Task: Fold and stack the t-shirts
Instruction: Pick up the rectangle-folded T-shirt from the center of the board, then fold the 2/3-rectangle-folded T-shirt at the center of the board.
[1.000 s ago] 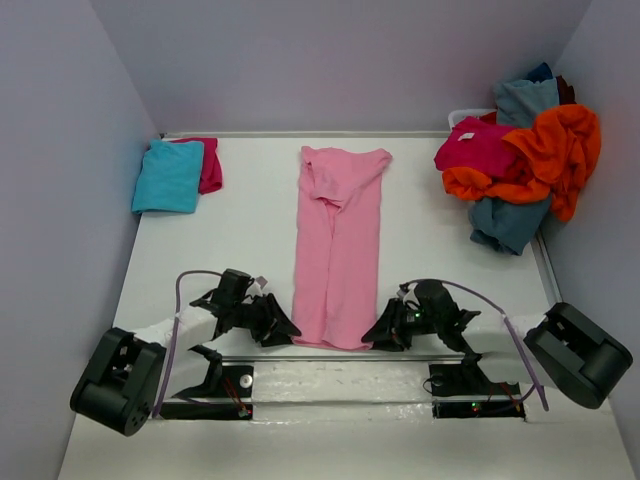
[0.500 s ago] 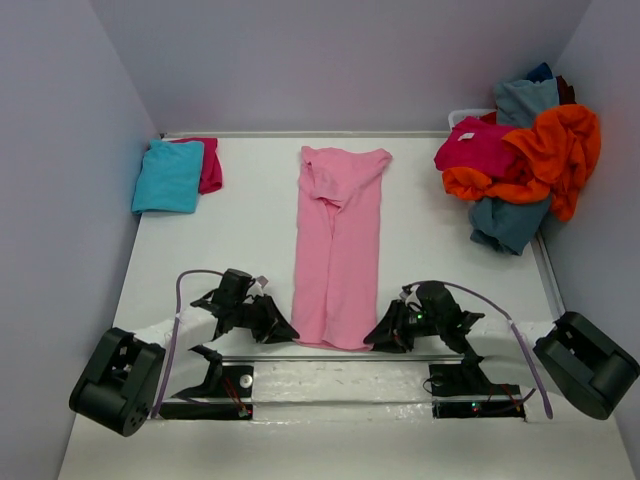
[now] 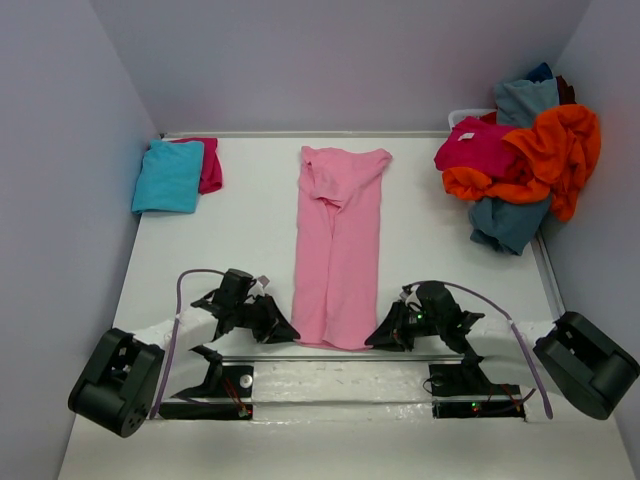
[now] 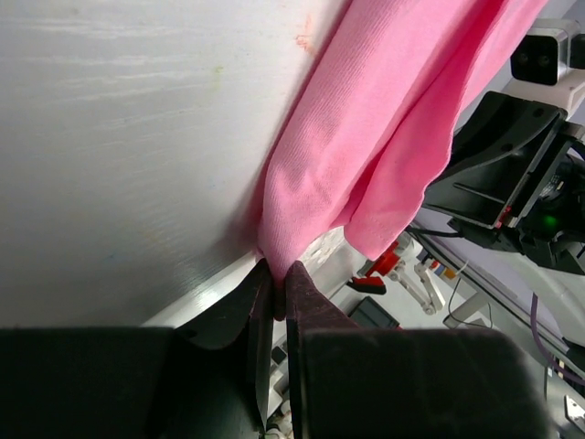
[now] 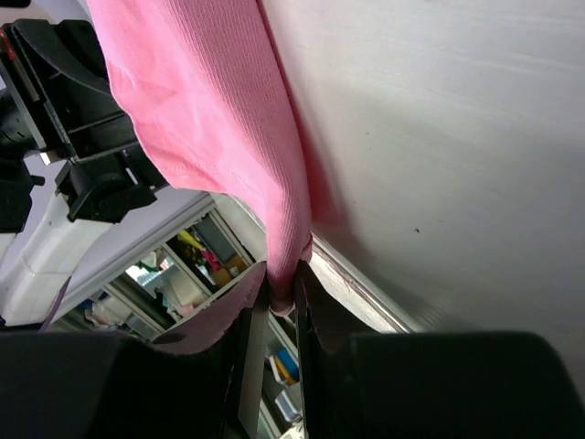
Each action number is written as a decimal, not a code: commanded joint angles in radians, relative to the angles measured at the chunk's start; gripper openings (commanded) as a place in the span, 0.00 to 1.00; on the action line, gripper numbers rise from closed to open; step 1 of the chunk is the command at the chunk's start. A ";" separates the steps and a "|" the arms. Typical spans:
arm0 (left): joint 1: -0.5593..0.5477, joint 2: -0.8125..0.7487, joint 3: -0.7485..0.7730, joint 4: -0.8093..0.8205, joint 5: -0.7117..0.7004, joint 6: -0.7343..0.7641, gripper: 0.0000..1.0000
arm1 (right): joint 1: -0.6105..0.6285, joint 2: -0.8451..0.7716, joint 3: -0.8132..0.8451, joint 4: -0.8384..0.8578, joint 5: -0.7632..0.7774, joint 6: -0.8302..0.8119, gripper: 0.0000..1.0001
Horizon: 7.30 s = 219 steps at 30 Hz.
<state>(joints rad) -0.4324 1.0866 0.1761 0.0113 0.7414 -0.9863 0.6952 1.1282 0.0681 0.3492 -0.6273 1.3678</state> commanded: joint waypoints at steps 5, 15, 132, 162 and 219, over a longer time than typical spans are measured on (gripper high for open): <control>-0.006 -0.014 -0.012 0.013 0.016 0.005 0.17 | 0.009 0.005 -0.051 -0.018 0.009 0.036 0.18; -0.006 -0.024 -0.006 -0.001 0.007 0.005 0.11 | 0.009 -0.030 -0.059 -0.038 0.008 0.034 0.08; 0.141 0.927 1.263 -0.065 -0.211 0.209 0.06 | -0.424 0.867 1.403 -0.742 0.227 -0.616 0.07; 0.161 0.920 1.301 -0.060 -0.251 0.233 0.34 | -0.442 0.937 1.487 -0.766 0.238 -0.631 0.07; 0.066 1.107 1.493 -0.122 -0.255 0.311 0.58 | -0.451 1.029 1.524 -0.782 0.176 -0.670 0.59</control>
<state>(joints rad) -0.3923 2.2093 1.6356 -0.0826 0.5282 -0.7094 0.2600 2.1498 1.5650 -0.4366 -0.4839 0.7105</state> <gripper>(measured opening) 0.588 0.595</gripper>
